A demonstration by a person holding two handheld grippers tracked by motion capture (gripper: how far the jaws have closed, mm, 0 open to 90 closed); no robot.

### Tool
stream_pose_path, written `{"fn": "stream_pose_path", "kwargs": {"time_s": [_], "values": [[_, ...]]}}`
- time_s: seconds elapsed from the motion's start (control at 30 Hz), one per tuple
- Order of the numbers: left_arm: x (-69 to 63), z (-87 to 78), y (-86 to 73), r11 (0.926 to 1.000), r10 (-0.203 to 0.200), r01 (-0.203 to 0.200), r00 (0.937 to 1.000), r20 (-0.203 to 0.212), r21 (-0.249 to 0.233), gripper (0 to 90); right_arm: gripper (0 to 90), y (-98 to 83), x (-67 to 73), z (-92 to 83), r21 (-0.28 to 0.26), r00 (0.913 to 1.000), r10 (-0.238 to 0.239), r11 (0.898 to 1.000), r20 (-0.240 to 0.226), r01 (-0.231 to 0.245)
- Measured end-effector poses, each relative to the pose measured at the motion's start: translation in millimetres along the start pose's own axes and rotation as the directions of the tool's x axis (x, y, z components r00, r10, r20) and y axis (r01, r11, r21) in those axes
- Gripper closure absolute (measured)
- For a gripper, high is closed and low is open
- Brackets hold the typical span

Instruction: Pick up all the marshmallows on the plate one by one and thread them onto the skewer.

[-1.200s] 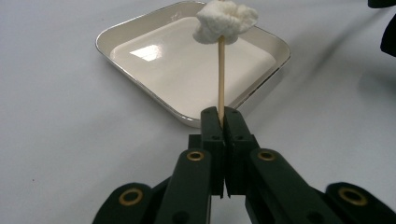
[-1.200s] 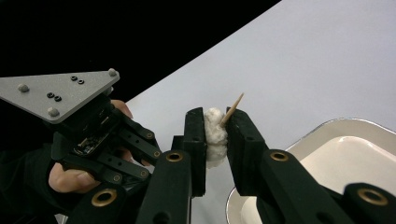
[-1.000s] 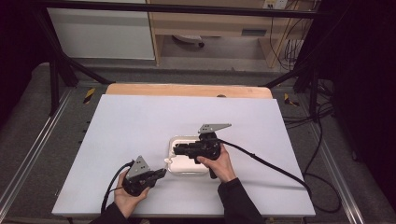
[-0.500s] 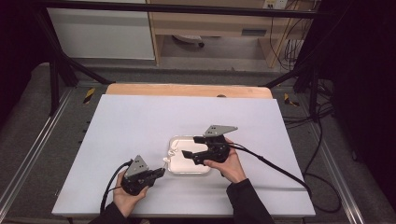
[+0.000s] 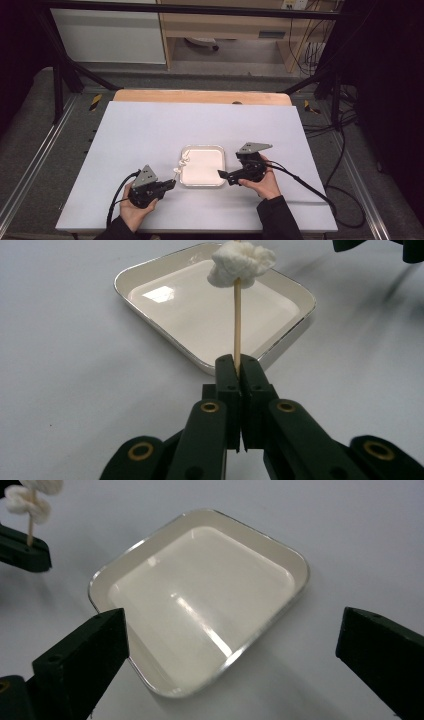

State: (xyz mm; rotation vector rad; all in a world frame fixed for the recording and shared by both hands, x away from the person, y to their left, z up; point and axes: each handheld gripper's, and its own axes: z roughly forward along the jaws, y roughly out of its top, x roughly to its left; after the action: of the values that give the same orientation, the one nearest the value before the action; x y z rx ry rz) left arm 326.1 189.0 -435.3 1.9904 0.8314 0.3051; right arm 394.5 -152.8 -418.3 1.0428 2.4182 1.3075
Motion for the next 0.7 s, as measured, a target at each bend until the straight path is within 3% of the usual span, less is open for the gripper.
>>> {"fn": "stream_pose_path", "kwargs": {"time_s": [0.17, 0.4, 0.7], "values": [[1.5, -0.1, 3.3, 0.9998, -0.008, 0.008, 1.0000, 0.006, 0.018, 88.4, 0.6, -15.9, -11.3, -12.1, 0.024, 0.9989, 0.013, 1.000, 0.046, -0.014], [3.9, 0.4, 8.3, 0.9989, 0.000, 0.000, 1.0000, 0.008, 0.046, 88.4, 0.6, -37.1, -29.3, -30.4, 0.019, 0.9980, 0.005, 1.000, 0.063, -0.006], [4.9, -2.1, 23.3, 0.9982, 0.011, -0.011, 0.9999, 0.005, 0.060, 88.3, 0.9, -57.1, -42.3, -46.2, 0.030, 0.9956, 0.017, 0.999, 0.092, -0.020]]}}
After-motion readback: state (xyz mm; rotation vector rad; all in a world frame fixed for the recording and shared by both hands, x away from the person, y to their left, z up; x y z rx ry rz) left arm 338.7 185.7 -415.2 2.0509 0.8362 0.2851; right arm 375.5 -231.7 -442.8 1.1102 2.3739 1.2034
